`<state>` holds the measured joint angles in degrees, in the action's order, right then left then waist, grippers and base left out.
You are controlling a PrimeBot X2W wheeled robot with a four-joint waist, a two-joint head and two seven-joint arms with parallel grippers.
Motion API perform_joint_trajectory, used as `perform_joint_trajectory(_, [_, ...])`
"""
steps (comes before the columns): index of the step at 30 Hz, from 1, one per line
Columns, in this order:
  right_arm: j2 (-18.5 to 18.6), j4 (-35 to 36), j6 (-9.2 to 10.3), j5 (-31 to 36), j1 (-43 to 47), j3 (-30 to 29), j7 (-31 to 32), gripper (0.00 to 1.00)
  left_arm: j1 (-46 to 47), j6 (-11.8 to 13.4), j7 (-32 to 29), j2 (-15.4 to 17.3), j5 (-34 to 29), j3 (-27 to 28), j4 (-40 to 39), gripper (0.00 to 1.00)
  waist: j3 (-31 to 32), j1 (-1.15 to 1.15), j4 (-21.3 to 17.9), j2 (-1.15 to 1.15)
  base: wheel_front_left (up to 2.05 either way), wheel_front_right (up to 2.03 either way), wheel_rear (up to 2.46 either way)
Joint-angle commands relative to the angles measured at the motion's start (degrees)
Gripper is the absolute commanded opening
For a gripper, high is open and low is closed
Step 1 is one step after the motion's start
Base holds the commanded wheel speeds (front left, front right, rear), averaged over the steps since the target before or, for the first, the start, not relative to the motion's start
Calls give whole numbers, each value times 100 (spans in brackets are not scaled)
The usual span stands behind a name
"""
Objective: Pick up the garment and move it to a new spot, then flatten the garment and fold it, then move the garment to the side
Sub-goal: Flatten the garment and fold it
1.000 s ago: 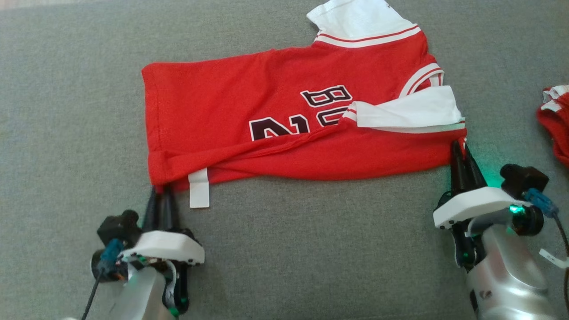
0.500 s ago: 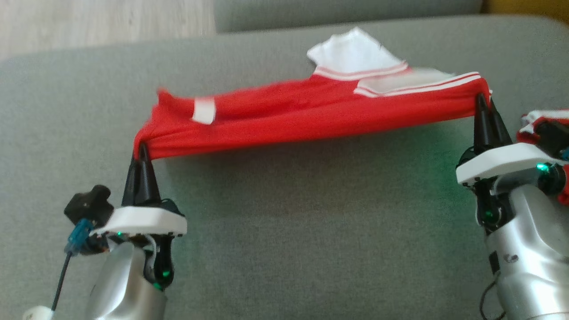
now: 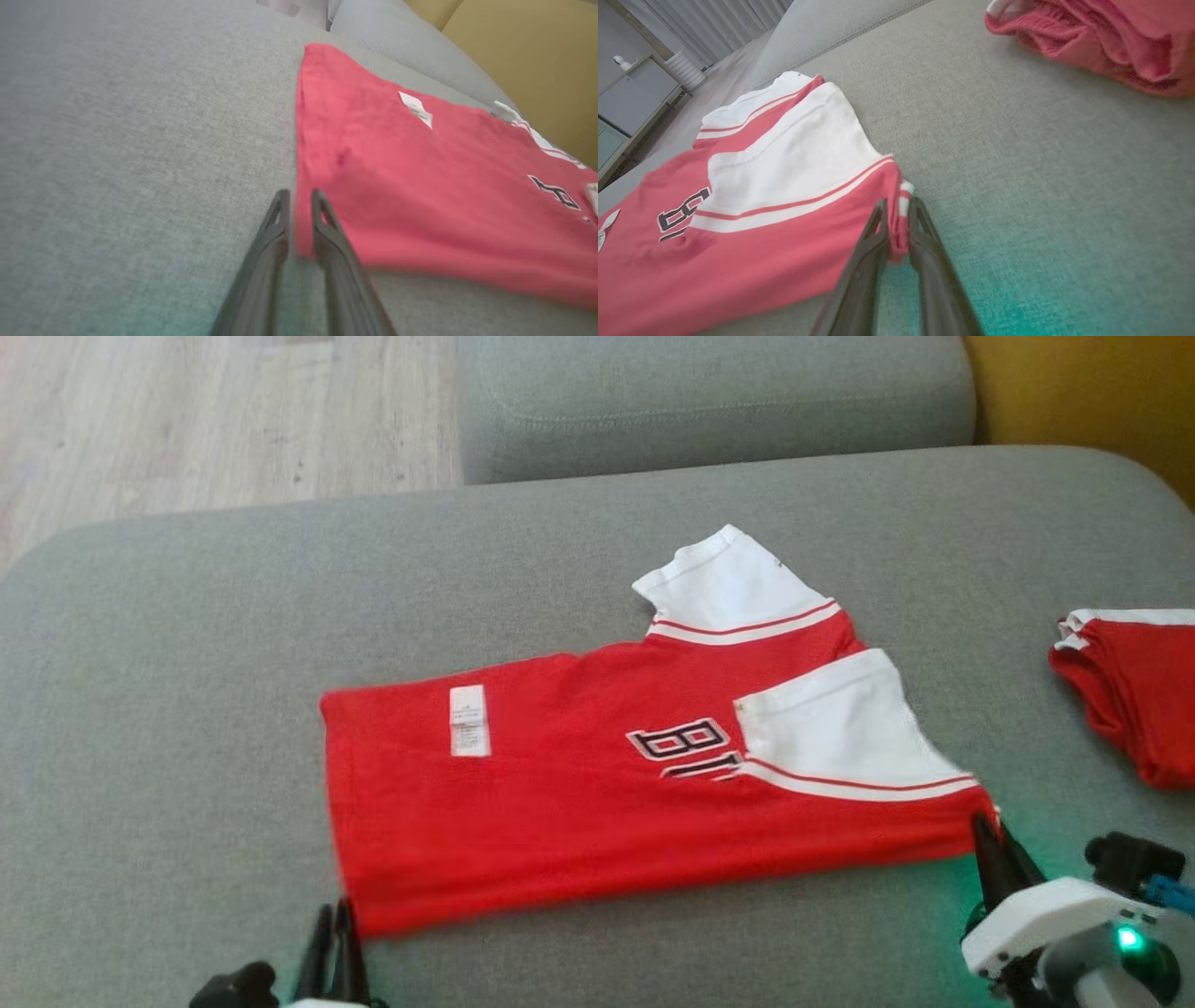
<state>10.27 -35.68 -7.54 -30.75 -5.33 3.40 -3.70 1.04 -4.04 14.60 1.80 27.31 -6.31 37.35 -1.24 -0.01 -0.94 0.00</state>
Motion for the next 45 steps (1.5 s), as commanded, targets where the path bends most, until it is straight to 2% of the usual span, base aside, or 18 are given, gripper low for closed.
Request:
perform_joint_trajectory(1, [179, 305, 5, 36, -242, 22, -103, 100, 213, 23, 40, 111, 137, 149, -312, 100, -46, 1, 16, 0, 0, 0, 0])
perform_joint_trajectory(8, [95, 665, 5, 240, -546, -122, -190, 100, 664, 115, 40, 140, -225, 229, -769, 100, -338, 1, 80, 0, 0, 0, 0])
perform_joint_trajectory(12, [104, 835, 5, 424, -998, -79, -93, 100, 1473, -33, -46, 489, -449, 157, -651, 100, -631, 1, 147, 0, 0, 0, 0])
perform_joint_trajectory(17, [119, 956, 5, 588, -1634, 169, 76, 100, 2628, -281, -1180, 1011, -483, -291, -182, 100, -1033, 1, 200, 0, 0, 0, 0])
perform_joint_trajectory(21, [99, 1000, 5, 617, -2077, 446, 140, 100, 3264, -337, -1978, 1308, -239, -661, 25, 100, -1295, 1, 205, 0, 0, 0, 0])
perform_joint_trajectory(26, [109, 942, 5, 590, -2475, 691, 141, 100, 3600, -343, -2712, 1712, 324, -1378, 54, 100, -1510, 1, 193, 0, 0, 0, 0])
perform_joint_trajectory(29, [127, 887, 5, 551, -2628, 786, 105, 100, 3698, -343, -2828, 1937, 612, -1654, 25, 100, -1580, 1, 193, 0, 0, 0, 0])
perform_joint_trajectory(33, [162, 789, 5, 481, -2787, 894, 44, 100, 3773, -344, -2666, 2106, 815, -1882, 181, 100, -1656, 1, 205, 0, 0, 0, 0])
perform_joint_trajectory(34, [173, 769, 5, 463, -2822, 906, 46, 100, 3785, -344, -2644, 2102, 845, -1937, 212, 89, -1676, 1, 213, 0, 0, 0, 0])
perform_joint_trajectory(35, [190, 745, 5, 445, -2862, 915, 54, 100, 3797, -344, -2621, 2094, 879, -2001, 229, 36, -1692, 1, 224, 0, 0, 0, 0])
perform_joint_trajectory(36, [190, 745, 5, 445, -2862, 915, 54, 100, 3797, -344, -2621, 2094, 879, -2001, 229, 36, -1692, 1, 224, 0, 0, 0, 0])
perform_joint_trajectory(37, [237, 683, 5, 426, -2972, 927, 106, 100, 3827, -344, -2566, 2056, 972, -2118, 247, 0, -1726, 1, 260, 0, 0, 0, 0])
perform_joint_trajectory(45, [543, 196, 5, 666, -3639, 973, 434, 100, 4034, -344, -2229, 1860, 1328, -2557, 104, 0, -1905, 1, 575, 0, 0, 0, 0])
